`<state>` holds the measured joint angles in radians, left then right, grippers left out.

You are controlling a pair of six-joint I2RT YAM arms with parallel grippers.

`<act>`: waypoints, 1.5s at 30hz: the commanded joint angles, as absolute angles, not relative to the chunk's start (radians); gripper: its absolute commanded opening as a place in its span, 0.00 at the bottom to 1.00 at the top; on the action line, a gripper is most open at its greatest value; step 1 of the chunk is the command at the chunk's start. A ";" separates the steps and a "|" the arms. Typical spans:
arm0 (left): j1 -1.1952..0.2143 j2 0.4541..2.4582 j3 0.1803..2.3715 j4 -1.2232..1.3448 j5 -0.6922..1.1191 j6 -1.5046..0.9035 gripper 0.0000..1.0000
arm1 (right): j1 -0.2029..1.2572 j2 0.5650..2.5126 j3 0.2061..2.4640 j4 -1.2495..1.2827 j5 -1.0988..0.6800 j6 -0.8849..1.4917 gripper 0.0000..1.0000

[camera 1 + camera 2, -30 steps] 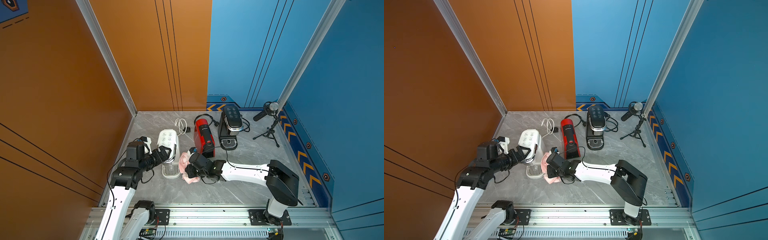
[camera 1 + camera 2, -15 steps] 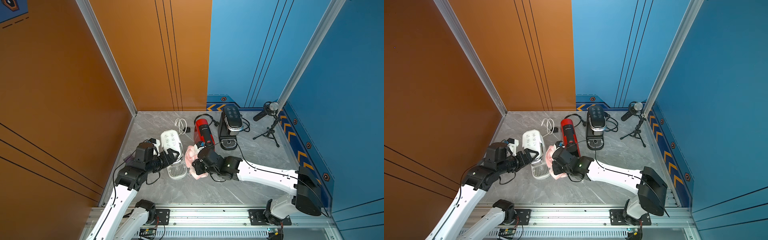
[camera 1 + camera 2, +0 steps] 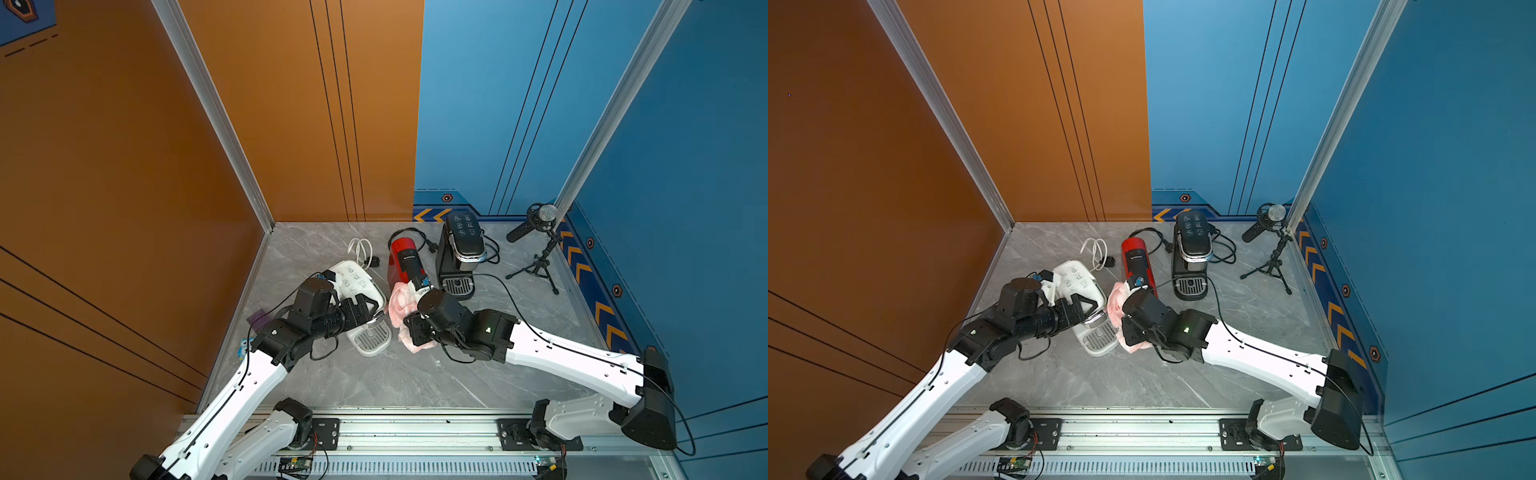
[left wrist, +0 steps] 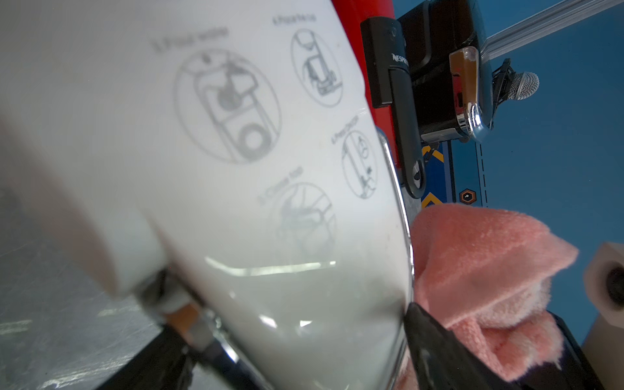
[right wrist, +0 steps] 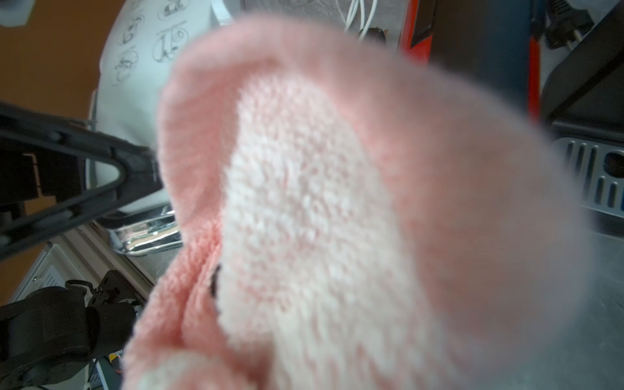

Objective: Wipe the surface of a coffee machine
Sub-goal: Adjust the coffee machine at the center of the board, then adjust the cleaning item.

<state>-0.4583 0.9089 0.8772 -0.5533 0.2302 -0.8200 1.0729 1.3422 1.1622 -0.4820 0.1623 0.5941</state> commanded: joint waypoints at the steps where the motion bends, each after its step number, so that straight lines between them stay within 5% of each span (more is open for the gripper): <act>1: -0.471 0.939 0.911 -0.512 0.166 -0.794 0.93 | 1.069 1.296 1.193 -0.529 0.181 0.560 0.00; 7: -0.472 0.871 0.867 -0.517 0.159 -0.801 0.94 | 1.046 1.274 1.235 -0.582 0.096 0.509 0.00; 16: -0.447 0.666 0.925 -0.624 0.259 -0.746 0.98 | 0.832 1.270 1.263 -0.552 -0.496 0.458 0.00; 21: -0.477 0.752 1.024 -0.619 0.404 -0.736 0.99 | 0.811 1.300 1.268 -0.408 -0.699 0.520 0.00; 31: -0.631 0.881 1.118 -0.533 0.385 -0.720 0.99 | 0.851 1.404 1.316 -0.191 -0.860 0.630 0.00; 34: -0.632 0.869 1.093 -0.473 0.379 -0.744 0.90 | 0.858 1.413 1.297 -0.121 -0.889 0.674 0.00; 40: -0.635 0.844 1.046 -0.384 0.347 -0.805 0.32 | 0.897 1.427 1.271 -0.001 -0.916 0.738 0.00; 45: -0.643 0.844 1.037 -0.347 0.380 -0.830 0.28 | 0.910 1.437 1.258 0.088 -0.924 0.787 0.00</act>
